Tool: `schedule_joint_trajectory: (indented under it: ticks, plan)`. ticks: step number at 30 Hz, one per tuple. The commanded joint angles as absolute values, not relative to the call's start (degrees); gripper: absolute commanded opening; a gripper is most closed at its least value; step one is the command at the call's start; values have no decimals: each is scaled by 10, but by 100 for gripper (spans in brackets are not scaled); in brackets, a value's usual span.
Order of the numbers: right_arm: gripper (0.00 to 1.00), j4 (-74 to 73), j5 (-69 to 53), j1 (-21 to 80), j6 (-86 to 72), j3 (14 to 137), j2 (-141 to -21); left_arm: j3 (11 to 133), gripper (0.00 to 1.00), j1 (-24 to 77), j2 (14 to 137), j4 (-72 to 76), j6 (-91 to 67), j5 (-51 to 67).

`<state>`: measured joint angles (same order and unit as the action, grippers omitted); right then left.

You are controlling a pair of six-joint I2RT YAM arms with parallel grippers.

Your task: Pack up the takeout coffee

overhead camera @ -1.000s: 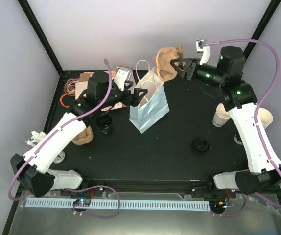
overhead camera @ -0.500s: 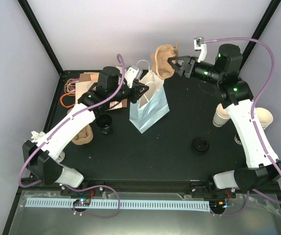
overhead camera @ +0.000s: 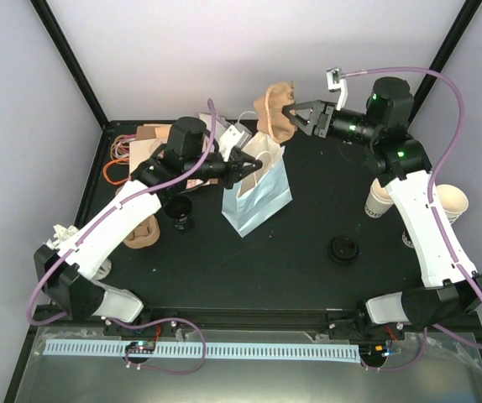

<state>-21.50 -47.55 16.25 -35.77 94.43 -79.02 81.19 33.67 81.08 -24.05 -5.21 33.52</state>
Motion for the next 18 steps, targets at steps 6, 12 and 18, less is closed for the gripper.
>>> schedule_joint_trajectory:
  ticks: [6, 12, 18]
  plan:
    - [43, -181, -556, 160, -416, 889, -781, 770, 1, 379, 747, -232, 1, 353]
    - [43, -186, -569, 161, -417, 841, -750, 760, 2, 402, 724, -244, 22, 345]
    - [43, -186, -583, 161, -415, 805, -729, 757, 1, 422, 709, -256, 37, 336]
